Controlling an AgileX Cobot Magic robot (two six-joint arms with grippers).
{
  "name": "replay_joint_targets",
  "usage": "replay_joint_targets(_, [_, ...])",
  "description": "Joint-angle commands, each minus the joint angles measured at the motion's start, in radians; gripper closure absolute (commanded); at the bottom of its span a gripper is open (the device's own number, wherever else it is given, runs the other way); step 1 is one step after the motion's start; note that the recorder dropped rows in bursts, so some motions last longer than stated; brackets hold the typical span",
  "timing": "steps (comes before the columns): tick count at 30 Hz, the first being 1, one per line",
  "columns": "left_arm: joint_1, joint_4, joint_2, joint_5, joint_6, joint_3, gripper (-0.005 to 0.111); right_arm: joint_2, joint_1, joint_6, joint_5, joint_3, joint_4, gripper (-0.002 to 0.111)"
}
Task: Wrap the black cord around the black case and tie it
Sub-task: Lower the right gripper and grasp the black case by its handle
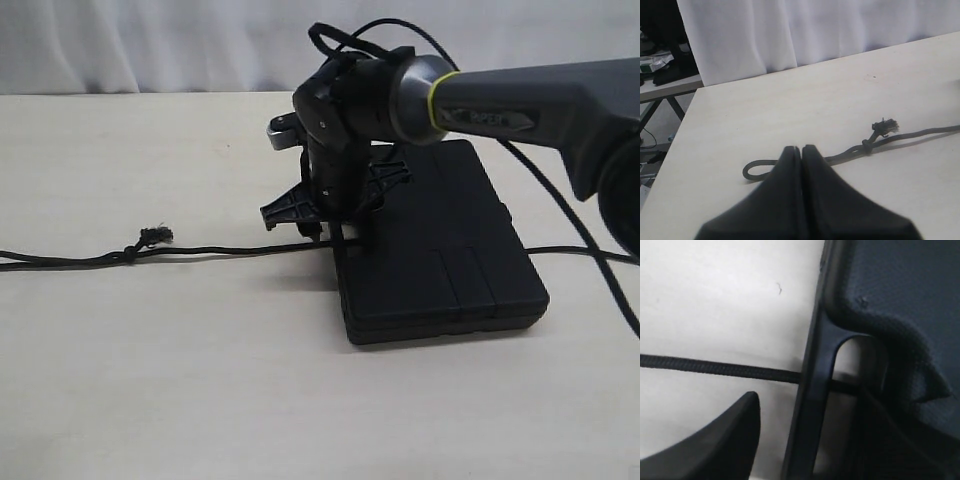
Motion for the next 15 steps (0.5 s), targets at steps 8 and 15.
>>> replay_joint_targets(8, [0.002,-0.008,-0.002,-0.009,0.003,0.002,0.107,0.034,-0.011,-0.04,-0.025,0.001,0.047,0.053])
replay_joint_targets(15, [0.002,-0.008,-0.002,-0.009,0.003,0.002,0.107,0.033,-0.011,-0.04,-0.025,0.001,0.047,0.061])
